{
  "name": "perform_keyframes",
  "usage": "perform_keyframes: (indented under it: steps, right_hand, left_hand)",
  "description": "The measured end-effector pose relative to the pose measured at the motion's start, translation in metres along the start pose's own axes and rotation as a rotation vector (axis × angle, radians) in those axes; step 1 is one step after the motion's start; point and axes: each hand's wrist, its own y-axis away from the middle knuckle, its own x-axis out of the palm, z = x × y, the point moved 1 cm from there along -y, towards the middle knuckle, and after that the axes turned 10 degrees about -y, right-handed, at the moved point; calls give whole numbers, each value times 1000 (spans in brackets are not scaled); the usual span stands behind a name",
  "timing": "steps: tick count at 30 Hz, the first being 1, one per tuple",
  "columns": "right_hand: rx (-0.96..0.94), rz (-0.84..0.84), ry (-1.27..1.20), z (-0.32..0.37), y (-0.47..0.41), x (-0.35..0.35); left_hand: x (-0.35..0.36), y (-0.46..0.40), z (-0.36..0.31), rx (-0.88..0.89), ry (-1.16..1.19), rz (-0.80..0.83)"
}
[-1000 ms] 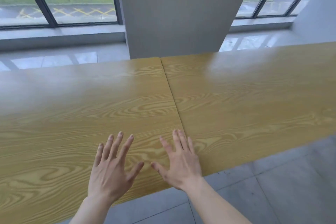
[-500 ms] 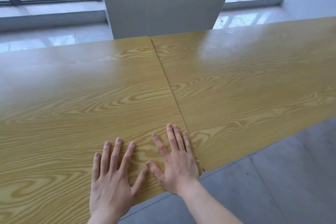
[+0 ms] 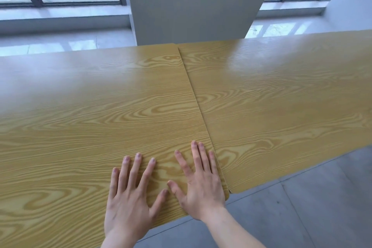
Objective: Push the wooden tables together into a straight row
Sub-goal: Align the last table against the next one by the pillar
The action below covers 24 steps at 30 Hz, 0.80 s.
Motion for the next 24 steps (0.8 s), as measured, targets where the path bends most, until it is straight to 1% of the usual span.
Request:
perform_keyframes:
  steps: [12, 16, 21, 24]
  right_hand:
    - [11, 9, 1, 1, -6, -3]
    - [-3, 63, 29, 2, -6, -7]
    - [14, 121, 11, 7, 5, -15]
    - [-23, 131, -25, 7, 29, -14]
  left_hand:
    - [-8, -7, 1, -12, 26, 22]
    - [-10, -6, 2, -14, 9, 30]
    - [-15, 2, 6, 40, 73, 41]
    - [-19, 21, 1, 98, 118, 37]
